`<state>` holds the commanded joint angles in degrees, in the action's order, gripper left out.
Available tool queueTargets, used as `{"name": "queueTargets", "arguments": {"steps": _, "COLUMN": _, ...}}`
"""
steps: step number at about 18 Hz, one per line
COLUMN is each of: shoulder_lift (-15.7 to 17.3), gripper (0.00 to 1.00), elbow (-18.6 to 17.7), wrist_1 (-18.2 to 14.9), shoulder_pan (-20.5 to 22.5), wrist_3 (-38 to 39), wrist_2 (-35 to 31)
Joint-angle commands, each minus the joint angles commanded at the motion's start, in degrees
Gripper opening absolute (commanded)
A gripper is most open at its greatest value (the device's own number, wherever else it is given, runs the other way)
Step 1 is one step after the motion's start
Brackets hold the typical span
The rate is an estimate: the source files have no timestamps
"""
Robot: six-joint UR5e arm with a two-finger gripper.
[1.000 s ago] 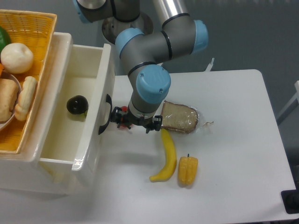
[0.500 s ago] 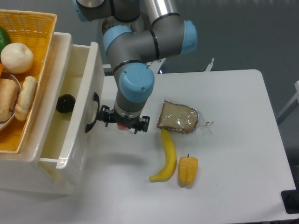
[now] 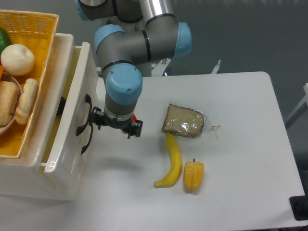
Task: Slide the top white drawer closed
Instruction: 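Push the drawer front with the gripper, sliding the drawer shut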
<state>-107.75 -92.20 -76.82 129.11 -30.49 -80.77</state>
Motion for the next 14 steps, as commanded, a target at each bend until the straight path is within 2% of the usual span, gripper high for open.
{"name": "queueTargets", "arguments": {"steps": 14, "shoulder_lift": -0.1, "gripper": 1.00, "elbow": -0.3, "wrist_1": -0.1, "shoulder_pan": -1.0, "wrist_3": -0.9, "wrist_2": 0.4}}
